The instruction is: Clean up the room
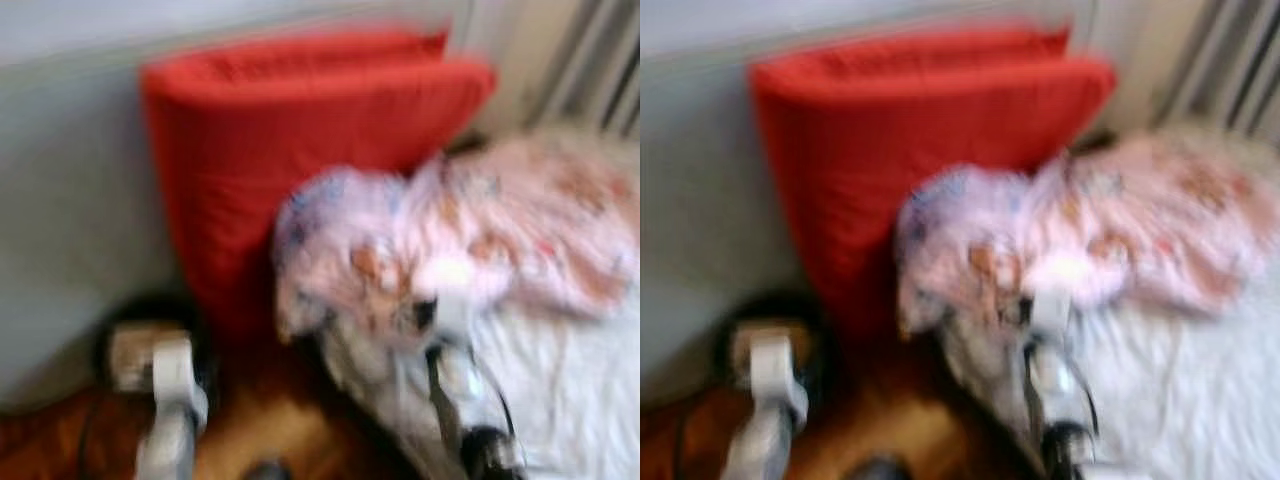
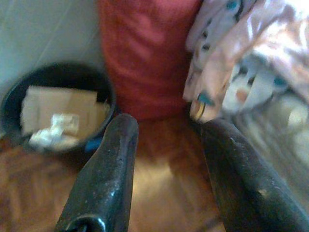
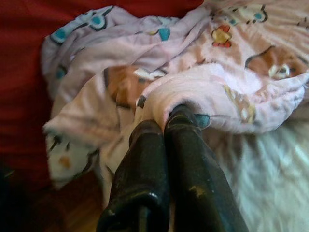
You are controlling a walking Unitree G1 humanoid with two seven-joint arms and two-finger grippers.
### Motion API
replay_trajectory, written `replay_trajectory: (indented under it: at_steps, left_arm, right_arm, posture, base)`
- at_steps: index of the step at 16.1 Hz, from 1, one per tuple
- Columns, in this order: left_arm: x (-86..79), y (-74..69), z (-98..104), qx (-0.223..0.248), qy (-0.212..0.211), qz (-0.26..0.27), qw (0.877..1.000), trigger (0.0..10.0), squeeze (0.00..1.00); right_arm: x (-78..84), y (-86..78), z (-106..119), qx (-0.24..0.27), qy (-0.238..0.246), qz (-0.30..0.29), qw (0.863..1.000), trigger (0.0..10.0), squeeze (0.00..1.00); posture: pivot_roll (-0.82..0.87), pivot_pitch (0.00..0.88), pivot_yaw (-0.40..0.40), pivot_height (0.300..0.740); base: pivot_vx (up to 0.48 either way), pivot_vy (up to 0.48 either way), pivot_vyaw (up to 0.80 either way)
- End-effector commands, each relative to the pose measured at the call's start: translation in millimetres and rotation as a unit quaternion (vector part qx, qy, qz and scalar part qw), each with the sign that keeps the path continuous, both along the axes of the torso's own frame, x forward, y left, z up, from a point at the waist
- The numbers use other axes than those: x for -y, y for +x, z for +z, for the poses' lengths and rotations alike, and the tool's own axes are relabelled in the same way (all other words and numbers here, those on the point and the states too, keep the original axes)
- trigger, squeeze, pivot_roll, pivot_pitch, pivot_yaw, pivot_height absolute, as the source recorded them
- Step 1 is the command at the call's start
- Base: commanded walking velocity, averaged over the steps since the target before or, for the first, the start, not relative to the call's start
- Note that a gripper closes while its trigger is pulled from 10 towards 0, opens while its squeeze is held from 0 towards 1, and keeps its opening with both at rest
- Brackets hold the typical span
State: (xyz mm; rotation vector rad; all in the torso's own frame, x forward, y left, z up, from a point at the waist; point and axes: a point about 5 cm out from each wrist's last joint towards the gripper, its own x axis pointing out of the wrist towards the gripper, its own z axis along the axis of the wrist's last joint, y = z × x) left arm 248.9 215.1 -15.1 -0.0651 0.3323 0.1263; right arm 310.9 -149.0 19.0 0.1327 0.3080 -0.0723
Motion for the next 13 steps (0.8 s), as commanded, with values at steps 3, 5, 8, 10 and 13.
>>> replay_trajectory:
  at_steps: [3,5,8,10,13]
  left_arm:
    - [2.1,9.6,7.7,0.016,0.002,-0.008,1.0,10.0,0.0]
    - [2.0,9.7,7.7,0.016,0.002,-0.008,1.0,10.0,0.0]
    - [1.7,9.5,7.5,0.014,0.003,-0.009,1.0,10.0,0.0]
    - [2.0,9.3,7.0,0.013,0.002,-0.009,1.0,10.0,0.0]
    - [2.5,8.5,5.8,0.007,0.006,-0.011,1.0,10.0,0.0]
  right_arm:
    - [11.2,0.1,2.0,0.007,-0.018,-0.034,0.999,10.0,0.0]
    - [22.5,1.3,6.3,0.018,-0.039,-0.072,0.997,10.0,0.0]
    - [45.9,1.3,13.2,0.031,-0.071,-0.14,0.987,10.0,0.0]
    - [46.9,-1.8,7.5,0.011,-0.073,-0.13,0.989,10.0,0.0]
    - [25.6,-18.6,-24.7,-0.102,-0.072,-0.032,0.992,10.0,0.0]
  posture:
    - [0.07,0.074,-0.051,0.74]
    - [0.07,0.075,-0.051,0.74]
    - [0.07,0.075,-0.051,0.74]
    - [0.06,0.075,-0.051,0.74]
    - [0.06,0.075,-0.051,0.74]
  base:
    - [-0.337,0.0,0.0]
    - [-0.339,0.0,0.0]
    - [-0.342,0.0,0.0]
    - [-0.289,0.0,0.0]
    - [0.0,0.0,0.0]
